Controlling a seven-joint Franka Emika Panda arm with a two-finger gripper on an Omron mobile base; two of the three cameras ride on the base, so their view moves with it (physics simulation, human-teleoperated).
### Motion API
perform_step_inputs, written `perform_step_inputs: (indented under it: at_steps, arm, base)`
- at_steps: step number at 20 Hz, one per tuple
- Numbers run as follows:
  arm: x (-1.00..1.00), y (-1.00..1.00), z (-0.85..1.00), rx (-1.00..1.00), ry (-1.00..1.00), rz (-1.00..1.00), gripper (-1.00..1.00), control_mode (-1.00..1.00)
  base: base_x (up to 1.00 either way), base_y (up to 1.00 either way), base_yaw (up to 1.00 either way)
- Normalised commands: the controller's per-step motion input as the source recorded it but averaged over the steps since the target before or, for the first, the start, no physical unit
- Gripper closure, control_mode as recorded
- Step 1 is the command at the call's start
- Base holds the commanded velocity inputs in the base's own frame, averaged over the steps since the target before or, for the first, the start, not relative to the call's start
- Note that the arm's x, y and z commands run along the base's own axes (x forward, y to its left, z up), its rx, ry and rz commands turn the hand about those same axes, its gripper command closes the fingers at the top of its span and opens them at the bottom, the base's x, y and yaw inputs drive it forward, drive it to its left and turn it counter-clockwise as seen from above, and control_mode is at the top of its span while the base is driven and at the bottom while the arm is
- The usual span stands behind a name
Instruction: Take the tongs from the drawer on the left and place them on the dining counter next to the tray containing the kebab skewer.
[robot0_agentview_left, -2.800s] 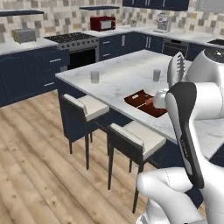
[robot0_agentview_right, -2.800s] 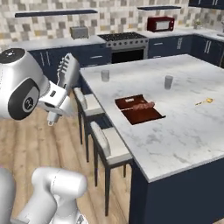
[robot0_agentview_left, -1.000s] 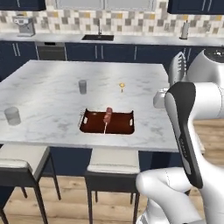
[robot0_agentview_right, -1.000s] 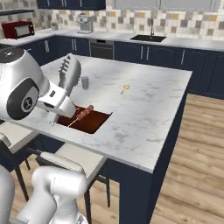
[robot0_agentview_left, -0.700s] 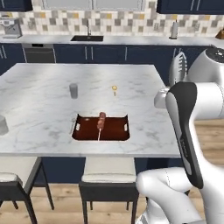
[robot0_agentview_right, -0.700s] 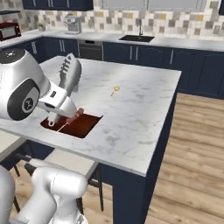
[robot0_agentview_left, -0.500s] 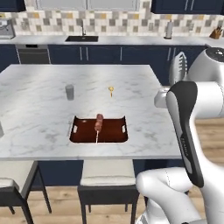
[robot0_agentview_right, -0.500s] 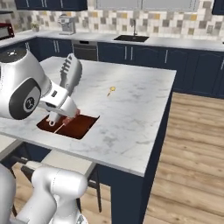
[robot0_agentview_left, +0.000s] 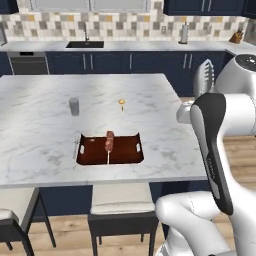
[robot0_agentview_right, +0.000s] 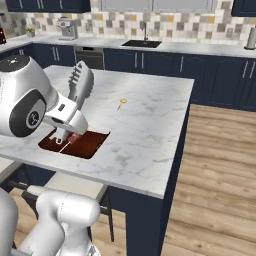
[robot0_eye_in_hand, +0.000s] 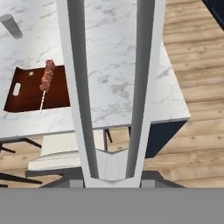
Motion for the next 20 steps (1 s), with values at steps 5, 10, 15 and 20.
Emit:
perform_step_inputs:
  at_steps: [5, 10, 15, 20]
  arm:
    - [0.0, 0.0, 0.0, 0.0, 0.0, 0.0, 1.0, 1.0]
    - [0.15, 0.09, -0.22, 0.0, 0.09, -0.04, 1.0, -1.0]
    - [0.53, 0.02, -0.32, 0.0, 0.36, -0.03, 1.0, -1.0]
    - [0.74, 0.0, -0.18, 0.0, 0.39, 0.0, 1.0, -1.0]
  base:
    - [0.0, 0.05, -0.01]
    - [0.0, 0.03, 0.0]
    - [0.0, 0.0, 0.0]
    - [0.0, 0.0, 0.0]
